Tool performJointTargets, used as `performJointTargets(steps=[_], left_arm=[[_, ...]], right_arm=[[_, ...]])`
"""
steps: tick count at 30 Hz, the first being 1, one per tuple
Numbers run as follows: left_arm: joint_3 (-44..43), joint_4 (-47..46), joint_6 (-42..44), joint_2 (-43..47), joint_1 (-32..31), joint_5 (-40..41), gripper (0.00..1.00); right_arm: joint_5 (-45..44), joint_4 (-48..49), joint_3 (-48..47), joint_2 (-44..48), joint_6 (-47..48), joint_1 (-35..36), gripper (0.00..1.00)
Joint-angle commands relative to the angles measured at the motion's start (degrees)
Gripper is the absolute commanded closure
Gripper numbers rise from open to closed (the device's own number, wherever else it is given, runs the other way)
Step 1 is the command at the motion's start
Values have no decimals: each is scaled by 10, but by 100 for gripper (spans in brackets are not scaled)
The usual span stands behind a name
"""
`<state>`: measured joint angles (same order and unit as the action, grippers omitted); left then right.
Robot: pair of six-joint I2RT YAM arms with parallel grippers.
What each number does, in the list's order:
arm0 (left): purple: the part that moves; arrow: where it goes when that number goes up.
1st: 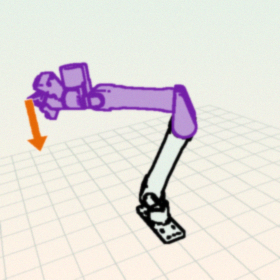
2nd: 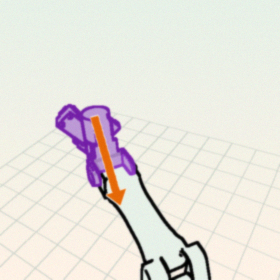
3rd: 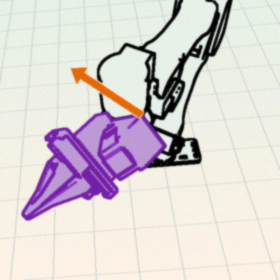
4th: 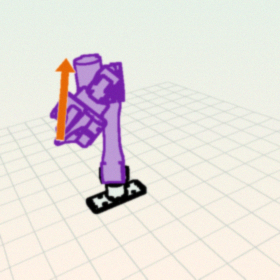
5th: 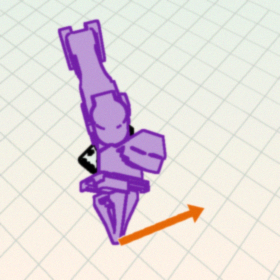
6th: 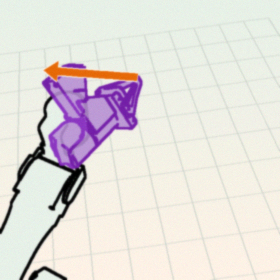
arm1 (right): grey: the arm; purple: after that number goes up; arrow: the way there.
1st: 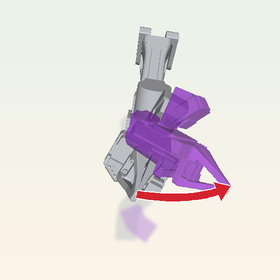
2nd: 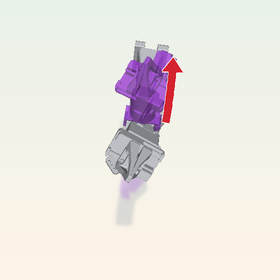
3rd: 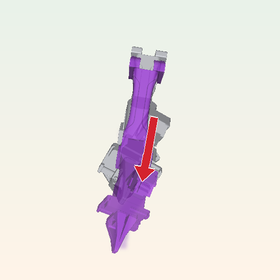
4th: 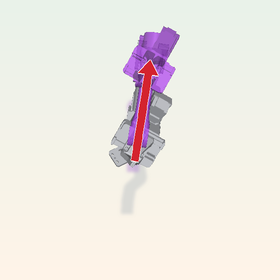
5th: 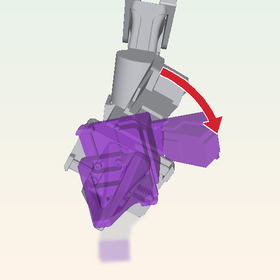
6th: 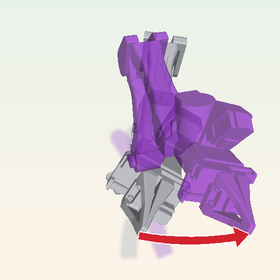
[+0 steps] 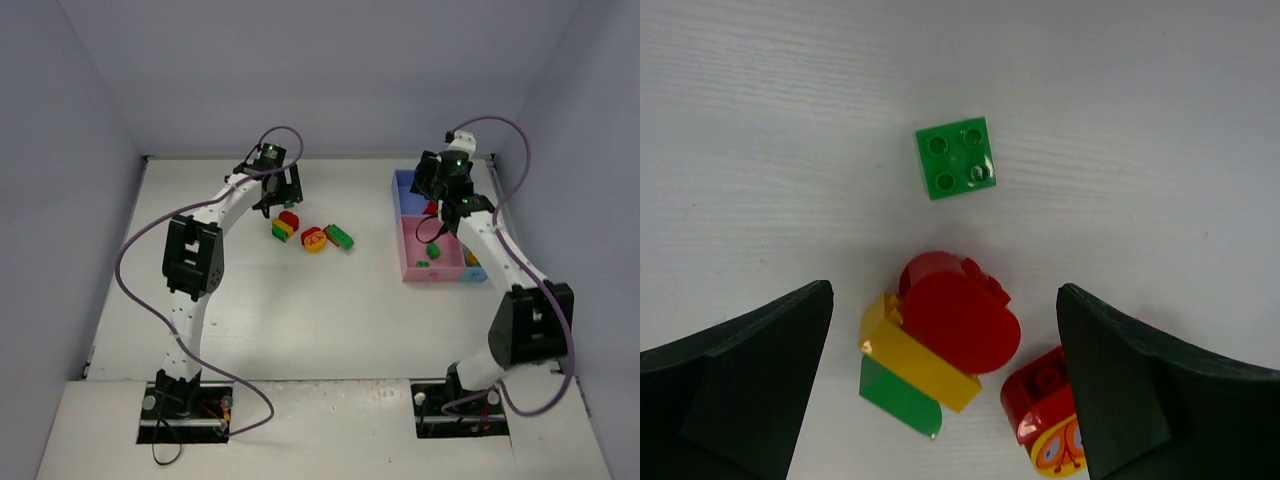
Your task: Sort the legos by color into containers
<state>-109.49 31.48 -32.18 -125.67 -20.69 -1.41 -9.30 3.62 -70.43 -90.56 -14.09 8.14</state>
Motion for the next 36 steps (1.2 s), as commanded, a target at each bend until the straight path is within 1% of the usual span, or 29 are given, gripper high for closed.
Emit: performJointTargets(steps=[1,5,8,9,11,14,15,18,19,20,22,23,24,25,26,27,28,29,30,31,33,34,36], left_arm=[[-55,3,-10,-10,-5,39,13],[-106,2,-21,-63,-6,58,14],[-141,0,-30,-99,-6,66,18],[-148,-6,-31,-106,-6,67,22],[-164,-12,-31,-127,-7,75,26],[-171,-19,-31,-139,-6,81,42],[-169,-23,-31,-139,-6,83,54],[-155,-41,-25,-128,-7,86,70],[-148,-46,-24,-114,-6,87,81],[-139,-63,-20,-102,-6,85,85],[-100,-99,-8,-62,-6,65,91],[-82,-114,-1,-44,-6,53,92],[-36,-133,7,-26,-7,22,92],[-8,-155,25,19,-6,9,92],[22,-205,38,44,-7,-16,91],[57,-235,53,68,-7,-65,91],[127,-270,82,119,-8,-92,90],[161,-334,93,146,-9,-111,88],[195,-361,107,171,-9,-131,88],[258,-411,128,220,-11,-170,87],[312,-448,149,265,-10,-213,87],[350,-467,164,304,-11,-254,87],[372,-463,187,335,-13,-301,87]], right_arm=[[27,21,29,77,-14,16,41],[39,17,74,125,-24,37,40],[41,11,100,152,-33,56,40],[41,10,105,162,-34,61,40],[38,4,113,169,-33,71,40],[31,-4,122,182,-30,86,39],[31,-5,123,188,-31,88,39],[32,-6,124,197,-22,91,39],[37,-7,123,198,-20,93,39],[41,-8,121,198,-17,93,39],[65,-11,112,199,-14,93,39],[74,-12,108,200,-14,93,39],[86,-12,104,200,-14,93,39],[102,-15,95,199,-16,93,39],[131,-16,90,199,-17,93,39],[147,-18,85,197,-18,94,40],[161,-21,79,196,-23,94,40],[191,-25,65,190,-25,96,40],[206,-28,58,188,-29,98,40],[222,-33,45,181,-38,100,40],[270,-34,36,177,-48,105,40],[284,-34,31,175,-54,108,41],[320,-34,18,167,-70,117,41]])
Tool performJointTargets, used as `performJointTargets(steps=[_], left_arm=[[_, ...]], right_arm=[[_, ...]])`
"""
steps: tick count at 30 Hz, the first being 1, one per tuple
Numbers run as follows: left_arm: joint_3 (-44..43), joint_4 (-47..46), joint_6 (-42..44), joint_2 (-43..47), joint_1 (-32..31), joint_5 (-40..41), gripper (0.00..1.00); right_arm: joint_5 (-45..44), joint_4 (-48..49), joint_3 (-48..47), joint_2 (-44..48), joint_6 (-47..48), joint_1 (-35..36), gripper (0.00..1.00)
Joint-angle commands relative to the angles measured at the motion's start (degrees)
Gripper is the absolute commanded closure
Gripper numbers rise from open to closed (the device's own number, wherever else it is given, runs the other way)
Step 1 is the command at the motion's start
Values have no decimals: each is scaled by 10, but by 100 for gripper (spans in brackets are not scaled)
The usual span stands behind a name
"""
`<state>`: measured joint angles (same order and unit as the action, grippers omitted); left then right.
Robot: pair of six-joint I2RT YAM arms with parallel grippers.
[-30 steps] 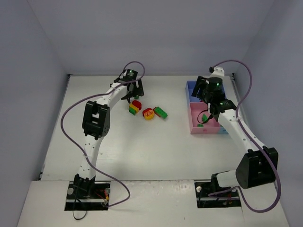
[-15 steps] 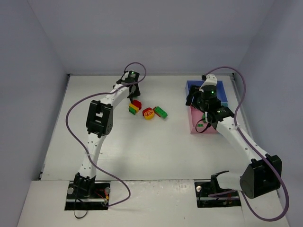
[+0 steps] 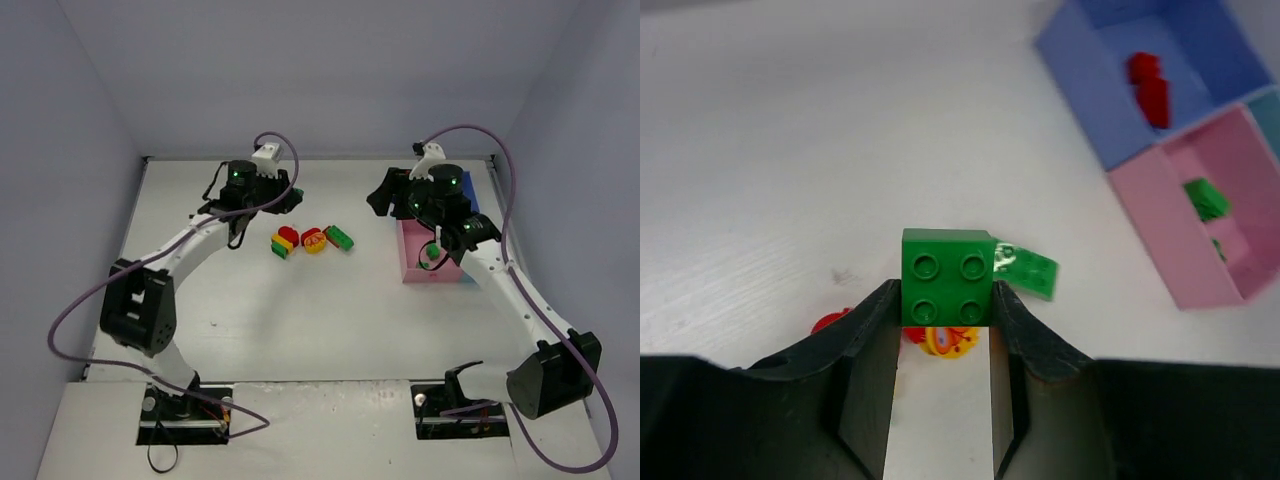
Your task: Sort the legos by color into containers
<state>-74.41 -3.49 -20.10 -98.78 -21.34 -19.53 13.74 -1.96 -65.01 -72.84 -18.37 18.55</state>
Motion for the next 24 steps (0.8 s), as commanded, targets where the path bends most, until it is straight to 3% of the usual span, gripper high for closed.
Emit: performJointTargets(steps=[1,4,7,10,24], left_arm=[[31,-107,91,92,-9,-145,87],[74,-96,138,147,-20,-186,87],[105,-45,232,204,-61,-155,86],[117,-18,269,239,-96,-113,85],[115,-13,286,285,-128,-101,84]], right_arm=[[102,22,-42,-13,-32,16,41],[146,22,-60,-26,-54,30,40],[179,22,-77,-36,-70,42,40],[198,23,-91,-43,-79,55,40],[212,32,-93,-72,-83,122,40]])
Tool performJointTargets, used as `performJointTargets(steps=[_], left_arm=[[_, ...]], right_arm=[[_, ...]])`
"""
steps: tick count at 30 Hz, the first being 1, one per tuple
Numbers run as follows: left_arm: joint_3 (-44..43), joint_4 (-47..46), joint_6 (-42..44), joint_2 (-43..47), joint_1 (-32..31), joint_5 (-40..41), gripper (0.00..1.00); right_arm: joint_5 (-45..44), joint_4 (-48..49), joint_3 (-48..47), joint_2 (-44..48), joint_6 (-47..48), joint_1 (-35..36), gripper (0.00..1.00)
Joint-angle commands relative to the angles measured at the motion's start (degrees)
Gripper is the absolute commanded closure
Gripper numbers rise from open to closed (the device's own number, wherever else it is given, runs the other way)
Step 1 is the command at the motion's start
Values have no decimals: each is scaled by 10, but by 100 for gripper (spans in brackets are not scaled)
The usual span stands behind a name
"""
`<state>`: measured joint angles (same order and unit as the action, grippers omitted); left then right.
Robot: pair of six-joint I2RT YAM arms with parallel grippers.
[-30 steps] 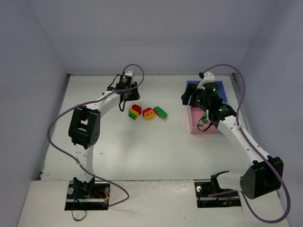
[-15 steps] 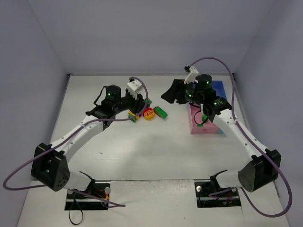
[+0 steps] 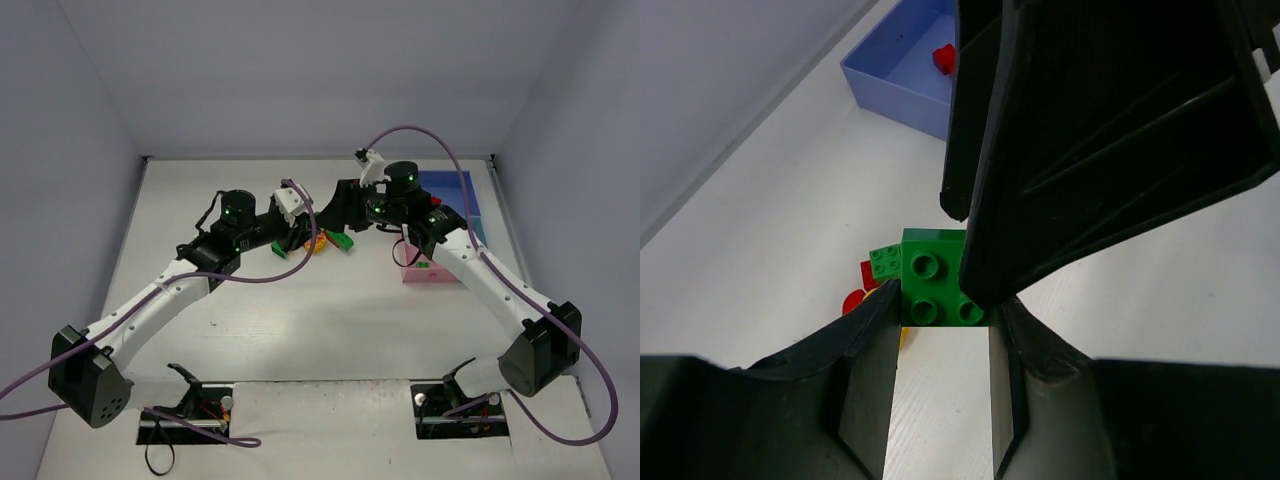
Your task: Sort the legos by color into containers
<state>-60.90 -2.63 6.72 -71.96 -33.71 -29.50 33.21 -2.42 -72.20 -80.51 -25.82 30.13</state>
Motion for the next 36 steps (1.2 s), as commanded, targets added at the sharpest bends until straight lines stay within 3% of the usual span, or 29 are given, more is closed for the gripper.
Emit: performJointTargets(steps=[1,16,19,21,23,25,26,30,36], left_arm=[[-21,-21,19,17,-5,-3,84],[-16,-39,12,24,-16,-3,80],[-12,-40,8,24,-19,-2,79],[-9,-38,1,24,-21,7,72],[-4,-36,-11,22,-21,22,57],[-1,-30,-35,19,-21,58,48],[0,-24,-45,15,-21,72,40],[7,-6,-114,9,-20,147,27],[-2,72,-197,-12,-14,262,22]], right_arm=[[18,36,-19,4,-7,8,40],[26,58,16,-3,-24,15,59],[32,62,21,-4,-26,15,67],[27,62,21,-1,-23,15,81],[13,60,26,5,-14,14,91],[-30,52,31,17,-2,12,97],[-51,37,38,21,11,5,98],[-178,-10,71,45,29,-29,100],[-359,-50,139,93,24,-131,100]])
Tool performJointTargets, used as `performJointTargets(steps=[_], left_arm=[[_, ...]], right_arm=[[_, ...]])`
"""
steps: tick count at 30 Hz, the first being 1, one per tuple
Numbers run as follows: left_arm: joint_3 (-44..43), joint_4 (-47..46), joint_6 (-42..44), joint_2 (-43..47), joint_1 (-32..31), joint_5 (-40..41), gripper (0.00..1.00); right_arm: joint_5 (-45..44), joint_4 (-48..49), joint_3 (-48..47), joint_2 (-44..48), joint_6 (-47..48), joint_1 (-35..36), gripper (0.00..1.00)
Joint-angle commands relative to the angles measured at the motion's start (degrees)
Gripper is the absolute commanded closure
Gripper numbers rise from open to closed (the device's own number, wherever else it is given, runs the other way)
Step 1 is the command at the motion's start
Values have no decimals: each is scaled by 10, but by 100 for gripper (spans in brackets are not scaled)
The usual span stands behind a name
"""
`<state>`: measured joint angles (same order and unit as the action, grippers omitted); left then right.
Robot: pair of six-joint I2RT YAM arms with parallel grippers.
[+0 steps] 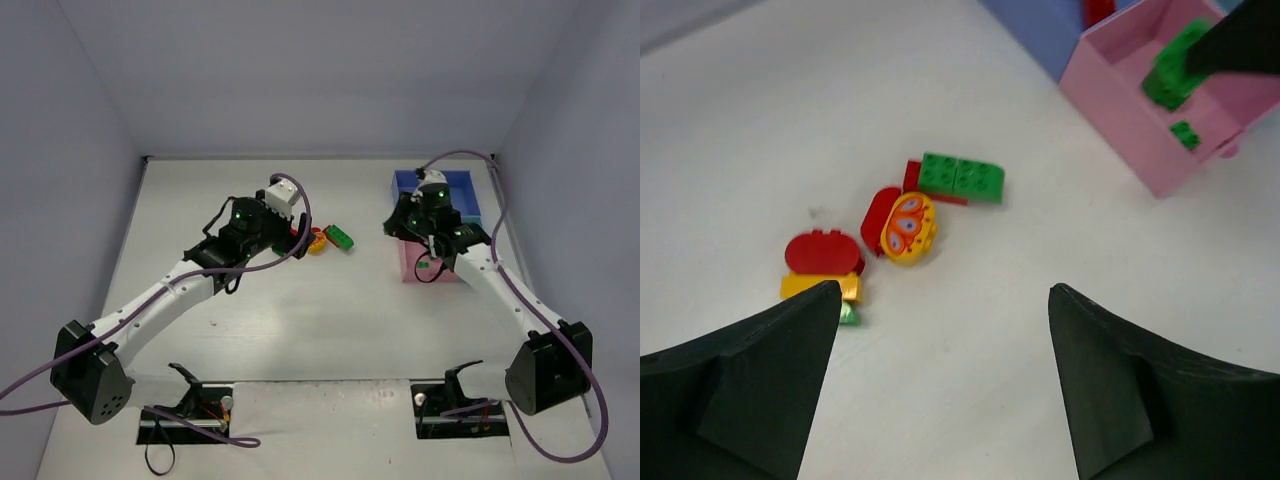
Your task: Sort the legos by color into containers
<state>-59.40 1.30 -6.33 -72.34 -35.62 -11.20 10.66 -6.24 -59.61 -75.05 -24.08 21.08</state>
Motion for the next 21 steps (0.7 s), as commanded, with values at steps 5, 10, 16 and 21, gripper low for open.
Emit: performJointTargets(steps=[5,10,16,21], left_arm=[[-39,107,-101,-52,20,124,22],[-51,130,-114,-84,58,112,22],[-88,168,-80,-162,83,94,16],[-102,175,-26,-199,87,96,16]], right_arm=[[-276,-40,27,25,6,-62,86],[-321,-44,34,-15,-6,-71,72],[-313,-42,34,-53,-6,-75,45],[-275,-23,37,-27,22,-76,44]])
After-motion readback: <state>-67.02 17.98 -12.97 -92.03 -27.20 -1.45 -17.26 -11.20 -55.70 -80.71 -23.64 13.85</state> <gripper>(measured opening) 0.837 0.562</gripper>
